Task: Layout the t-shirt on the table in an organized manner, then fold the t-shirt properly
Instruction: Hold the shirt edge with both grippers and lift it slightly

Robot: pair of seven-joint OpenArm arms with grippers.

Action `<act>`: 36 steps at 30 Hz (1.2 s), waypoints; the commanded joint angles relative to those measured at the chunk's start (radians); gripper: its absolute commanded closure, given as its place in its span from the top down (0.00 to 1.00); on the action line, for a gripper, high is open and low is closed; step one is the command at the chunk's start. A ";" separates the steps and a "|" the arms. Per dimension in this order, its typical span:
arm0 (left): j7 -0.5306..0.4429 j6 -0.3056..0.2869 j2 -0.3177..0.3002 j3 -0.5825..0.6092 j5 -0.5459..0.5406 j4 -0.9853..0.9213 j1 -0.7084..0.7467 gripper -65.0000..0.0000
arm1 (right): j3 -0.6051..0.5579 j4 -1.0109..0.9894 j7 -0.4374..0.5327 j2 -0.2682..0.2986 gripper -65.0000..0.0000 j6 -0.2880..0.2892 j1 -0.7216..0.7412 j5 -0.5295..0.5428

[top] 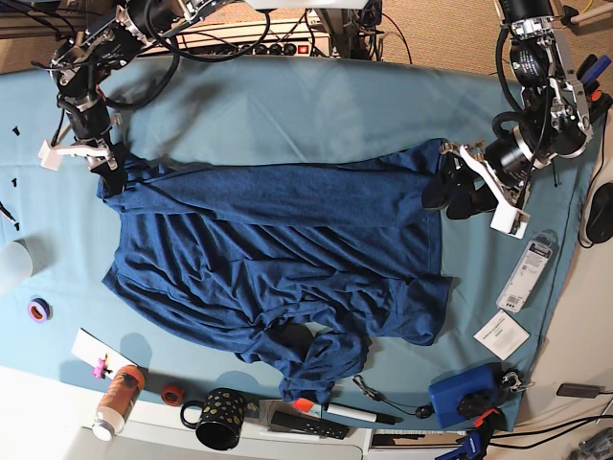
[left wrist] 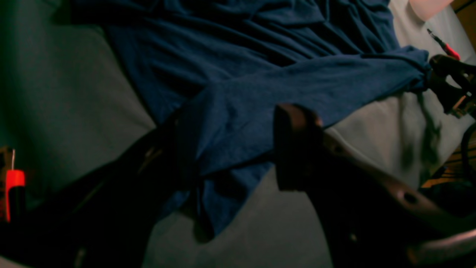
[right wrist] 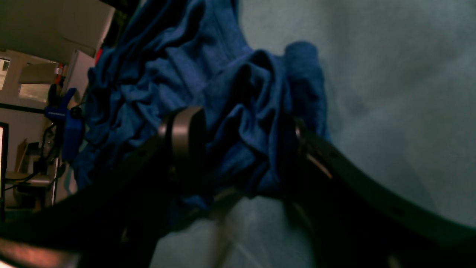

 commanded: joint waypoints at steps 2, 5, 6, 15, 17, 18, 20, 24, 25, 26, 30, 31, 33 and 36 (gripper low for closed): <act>-0.024 -0.004 -0.008 -0.002 -0.025 0.016 -0.009 0.50 | 0.000 0.019 0.014 0.011 0.45 0.001 0.004 0.009; -0.024 -0.004 -0.008 -0.002 -0.025 0.016 -0.009 0.50 | 0.000 0.019 0.019 0.011 0.45 -0.034 -0.006 -0.022; -0.024 -0.004 -0.008 -0.002 -0.026 0.016 -0.009 0.50 | 0.000 0.019 0.021 0.011 0.45 -0.043 -0.009 -0.029; -0.024 -0.003 -0.008 -0.002 -0.025 0.016 -0.017 0.50 | 0.000 0.018 0.021 0.011 0.45 -0.072 -0.050 -0.050; -0.024 -0.003 -0.008 -0.002 -0.026 0.016 -0.017 0.50 | -0.004 0.018 0.039 0.011 0.45 -0.073 -0.049 -0.050; -0.024 -0.003 -0.008 -0.002 -0.026 0.016 -0.018 0.50 | -0.011 0.018 0.051 0.011 0.45 -0.073 -0.049 -0.050; -0.024 -0.003 -0.008 -0.002 -0.026 0.016 -0.019 0.50 | -0.029 0.018 0.060 0.011 0.45 -0.073 -0.047 -0.051; -0.024 -0.003 -0.008 -0.002 -0.026 0.016 -0.019 0.50 | -0.082 0.018 0.077 0.011 0.45 -0.073 -0.046 -0.051; -0.024 -0.003 -0.008 -0.002 -0.025 0.016 -0.019 0.50 | -0.097 0.018 0.080 0.011 0.45 -0.073 -0.043 -0.053; -0.023 -0.003 -0.008 -0.002 -0.025 0.016 -0.019 0.50 | -0.111 0.018 0.083 0.011 0.45 -0.073 -0.039 -0.064; -0.021 -0.003 -0.008 -0.002 -0.025 0.016 -0.019 0.50 | -0.145 0.018 0.096 0.011 0.45 -0.073 -0.016 -0.097; -0.021 -0.003 -0.008 -0.002 -0.025 0.016 -0.019 0.50 | -0.145 0.018 0.096 0.011 0.45 -0.073 -0.010 -0.100; -0.021 -0.003 -0.008 -0.002 -0.025 0.016 -0.017 0.50 | -0.145 0.018 0.094 0.012 0.38 -0.072 -0.002 -0.103; -0.014 0.005 -0.008 -0.002 -0.026 0.016 -0.016 0.50 | -0.145 0.018 0.089 0.012 0.00 -0.053 0.000 -0.115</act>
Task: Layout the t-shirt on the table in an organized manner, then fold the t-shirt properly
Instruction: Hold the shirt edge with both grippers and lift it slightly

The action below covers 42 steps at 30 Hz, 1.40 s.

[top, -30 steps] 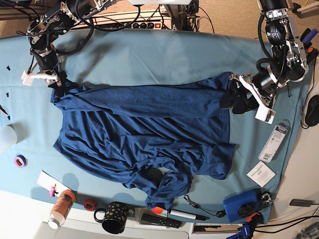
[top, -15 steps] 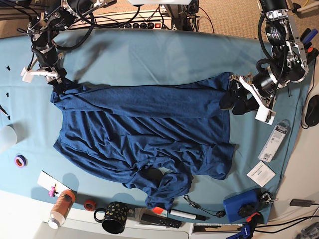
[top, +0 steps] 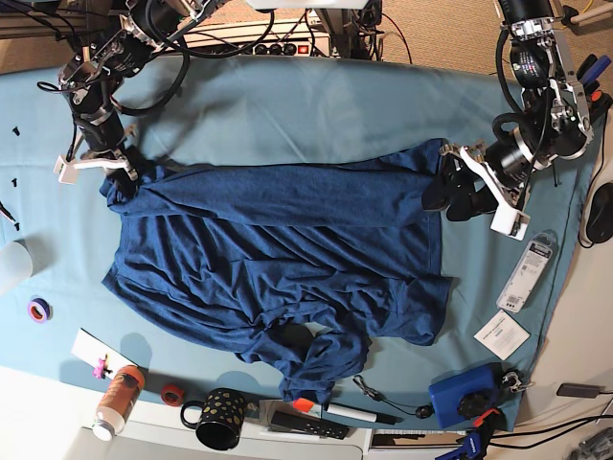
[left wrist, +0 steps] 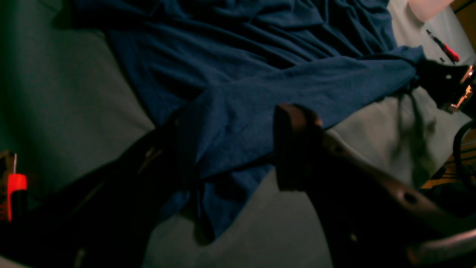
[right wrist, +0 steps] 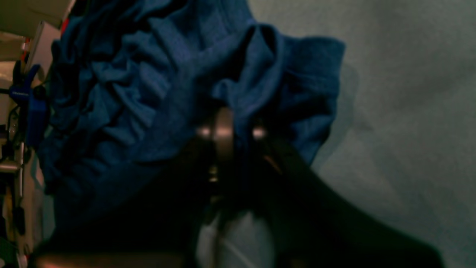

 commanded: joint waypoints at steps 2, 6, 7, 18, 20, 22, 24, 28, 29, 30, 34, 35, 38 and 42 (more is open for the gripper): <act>-0.015 0.065 -0.009 -0.002 -0.021 0.016 -0.005 0.50 | 0.000 0.016 0.014 0.011 0.00 0.027 0.013 0.007; -0.050 0.178 -0.009 -0.003 0.071 0.011 0.022 0.58 | 0.000 0.016 0.000 0.011 0.00 0.033 0.013 0.002; -0.056 0.189 -0.009 -0.003 0.081 0.006 0.034 0.61 | 0.000 0.016 -0.003 0.011 0.00 0.033 0.013 0.002; -0.076 0.188 -0.011 -0.029 -0.012 -0.203 0.075 0.62 | 0.000 0.016 -0.006 0.011 0.00 0.033 0.013 0.010; -0.075 0.187 -0.011 -0.031 -0.027 -0.216 0.075 0.62 | 0.000 0.016 -0.008 0.011 0.00 0.033 0.013 0.014; -0.069 0.187 -0.008 -0.031 -0.032 -0.216 0.075 0.62 | 0.000 0.016 -0.008 0.011 0.00 0.033 0.013 0.014; -0.055 0.186 0.000 -0.030 -0.060 -0.216 0.075 0.62 | 0.000 0.016 -0.008 0.011 0.00 0.033 0.013 0.015; -0.021 0.149 0.026 -0.013 -0.105 -0.216 0.076 0.62 | 0.000 0.016 -0.019 0.011 0.00 0.033 0.013 0.039; -0.022 0.150 0.032 0.001 -0.104 -0.216 0.076 0.62 | 0.000 0.016 -0.022 0.011 0.00 0.033 0.013 0.040; -0.022 0.150 0.037 0.019 -0.104 -0.216 0.076 0.62 | 0.000 0.016 -0.024 0.011 0.00 0.033 0.013 0.040; -0.038 0.150 0.045 0.112 -0.091 -0.216 0.072 0.62 | 0.000 0.016 -0.027 0.011 0.00 0.033 0.013 0.040; -0.046 0.149 0.044 0.132 -0.074 -0.216 0.068 0.62 | 0.000 0.016 -0.029 0.011 0.00 0.033 0.013 0.040; -0.069 0.153 0.044 0.154 -0.027 -0.216 0.047 0.62 | 0.000 0.016 -0.032 0.011 0.00 0.033 0.013 0.039; -0.079 0.180 0.044 0.129 0.014 -0.216 0.008 0.62 | 0.000 0.016 -0.035 0.011 0.00 0.033 0.013 0.039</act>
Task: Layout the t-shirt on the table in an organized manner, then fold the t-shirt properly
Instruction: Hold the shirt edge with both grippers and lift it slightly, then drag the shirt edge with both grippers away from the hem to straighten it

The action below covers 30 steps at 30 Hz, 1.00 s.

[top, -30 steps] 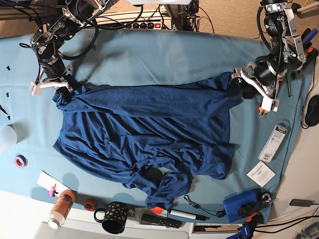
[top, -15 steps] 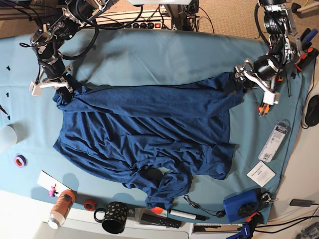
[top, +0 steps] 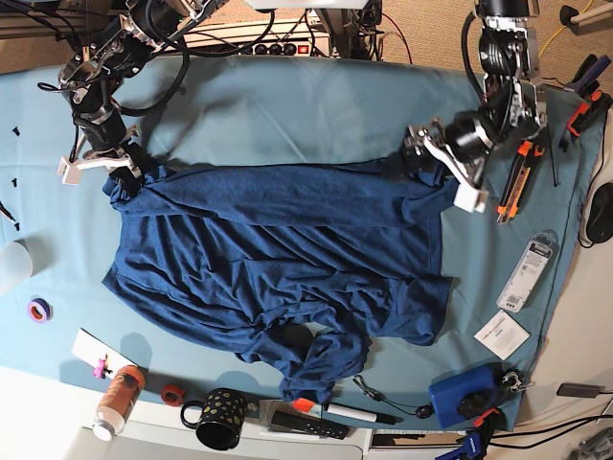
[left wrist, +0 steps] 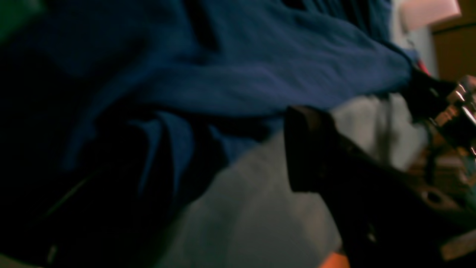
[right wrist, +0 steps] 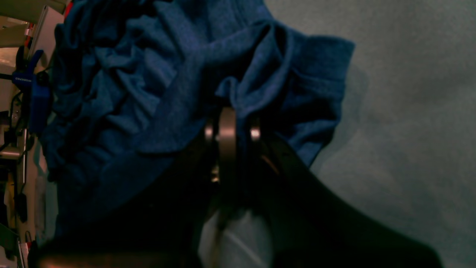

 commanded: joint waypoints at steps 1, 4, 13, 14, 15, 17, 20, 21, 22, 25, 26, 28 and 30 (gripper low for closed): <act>-0.002 0.006 -0.008 -0.018 0.005 0.010 -0.013 0.62 | 0.000 0.016 0.010 0.011 0.00 0.010 0.011 0.025; -0.003 0.013 -0.009 -0.056 0.019 0.010 -0.025 0.62 | 0.000 0.016 0.010 0.011 0.00 0.010 0.011 0.025; -0.003 0.025 -0.011 -0.084 0.019 0.010 -0.027 0.43 | 0.000 0.016 0.010 0.011 0.00 0.010 0.011 0.025; -0.003 0.024 -0.011 -0.084 0.019 0.010 -0.027 0.31 | 0.000 0.016 0.008 0.011 0.00 0.010 0.011 0.025; -0.003 0.022 -0.011 -0.084 0.020 0.010 -0.027 0.16 | 0.000 0.016 0.007 0.011 0.00 0.010 0.011 0.025; -0.003 -0.009 -0.011 -0.084 0.022 0.010 -0.027 0.00 | 0.000 0.016 0.005 0.013 0.00 0.010 0.011 0.025; 0.000 -0.053 -0.011 -0.084 0.022 0.010 -0.027 0.00 | -0.001 0.016 -0.006 0.018 0.00 0.015 0.011 0.025; 0.002 -0.055 -0.012 -0.084 0.022 0.010 -0.027 0.00 | -0.001 0.017 -0.013 0.020 0.00 0.021 0.011 0.029; 0.008 -0.055 -0.012 -0.084 0.019 0.010 -0.026 0.00 | -0.001 0.017 -0.026 0.022 0.00 0.027 0.011 0.036; 0.035 -0.056 -0.018 -0.088 0.005 0.012 -0.016 0.00 | 0.002 0.018 -0.091 0.043 0.00 0.053 0.003 0.095; 0.047 -0.063 -0.022 -0.092 -0.012 0.014 -0.008 0.00 | 0.002 0.018 -0.104 0.053 0.00 0.056 -0.006 0.112; 0.055 -0.097 -0.037 -0.104 -0.047 0.014 0.013 0.00 | 0.002 0.019 -0.116 0.069 0.00 0.059 -0.030 0.137; 0.067 -0.102 -0.054 -0.127 -0.075 0.014 0.035 0.00 | 0.004 0.019 -0.121 0.084 0.00 0.059 -0.059 0.145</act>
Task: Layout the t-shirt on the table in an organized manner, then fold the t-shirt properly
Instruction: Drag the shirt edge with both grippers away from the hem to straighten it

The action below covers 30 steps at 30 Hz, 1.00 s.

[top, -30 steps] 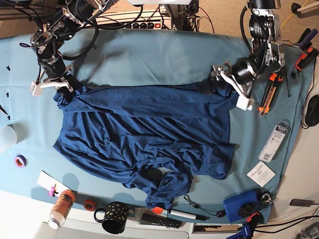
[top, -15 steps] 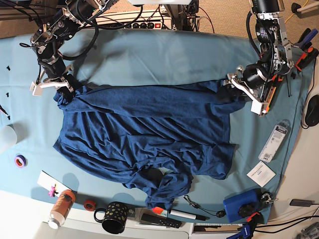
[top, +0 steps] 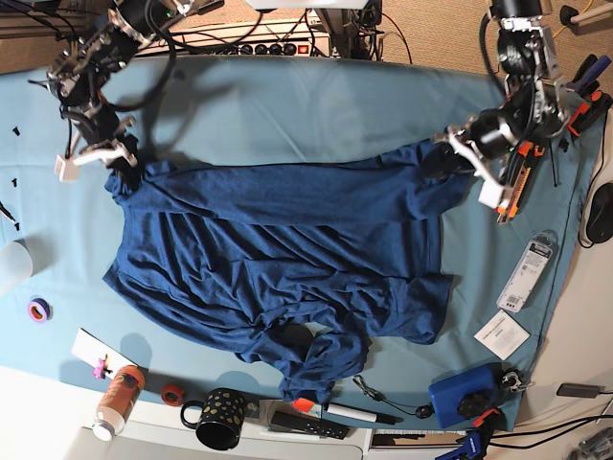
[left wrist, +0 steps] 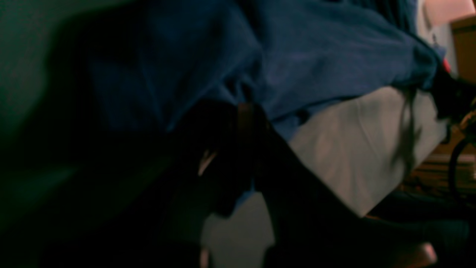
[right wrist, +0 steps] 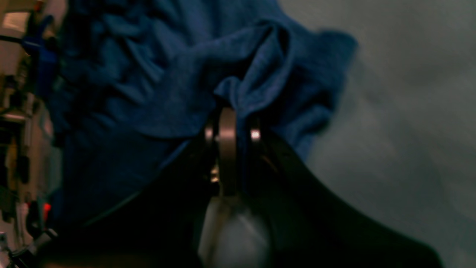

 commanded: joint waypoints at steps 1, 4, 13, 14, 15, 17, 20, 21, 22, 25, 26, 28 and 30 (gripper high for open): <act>0.003 -0.018 -0.022 -0.020 -0.044 0.016 0.003 0.00 | 0.006 0.019 -0.001 0.017 0.00 0.007 -0.008 0.034; 0.029 -0.019 -0.039 -0.064 -0.092 0.016 0.031 0.00 | 0.033 0.022 -0.036 0.034 0.00 0.021 -0.041 0.079; 0.090 -0.047 -0.074 -0.082 -0.159 0.016 0.087 0.00 | 0.119 0.089 -0.106 0.078 0.00 0.034 -0.094 0.136; 0.090 -0.060 -0.074 -0.082 -0.165 0.016 0.095 0.00 | 0.119 0.097 -0.110 0.084 0.00 0.033 -0.106 0.136; 0.092 -0.068 -0.074 -0.082 -0.167 0.016 0.101 0.00 | 0.119 0.103 -0.113 0.089 0.00 0.033 -0.118 0.136; 0.092 -0.067 -0.074 -0.082 -0.167 0.016 0.117 0.00 | 0.119 0.106 -0.113 0.094 0.00 0.033 -0.140 0.137; 0.099 -0.068 -0.074 -0.082 -0.178 0.016 0.144 0.00 | 0.119 0.105 -0.121 0.094 0.00 0.033 -0.164 0.139; 0.100 -0.068 -0.074 -0.082 -0.183 0.016 0.152 0.00 | 0.119 0.105 -0.121 0.094 0.00 0.033 -0.172 0.140; 0.102 -0.068 -0.074 -0.082 -0.186 0.016 0.161 0.00 | 0.119 0.105 -0.124 0.094 0.00 0.034 -0.177 0.140; 0.110 -0.073 -0.074 -0.082 -0.189 0.016 0.177 0.00 | 0.119 0.105 -0.129 0.094 0.00 0.034 -0.197 0.142; 0.113 -0.085 -0.075 -0.082 -0.189 0.016 0.181 0.00 | 0.119 0.106 -0.130 0.094 0.00 0.034 -0.203 0.147; 0.127 -0.093 -0.080 -0.082 -0.190 0.016 0.183 0.00 | 0.119 0.105 -0.141 0.094 0.00 0.034 -0.212 0.159; 0.136 -0.094 -0.090 -0.084 -0.197 0.016 0.183 0.00 | 0.119 0.106 -0.148 0.094 0.00 0.034 -0.222 0.166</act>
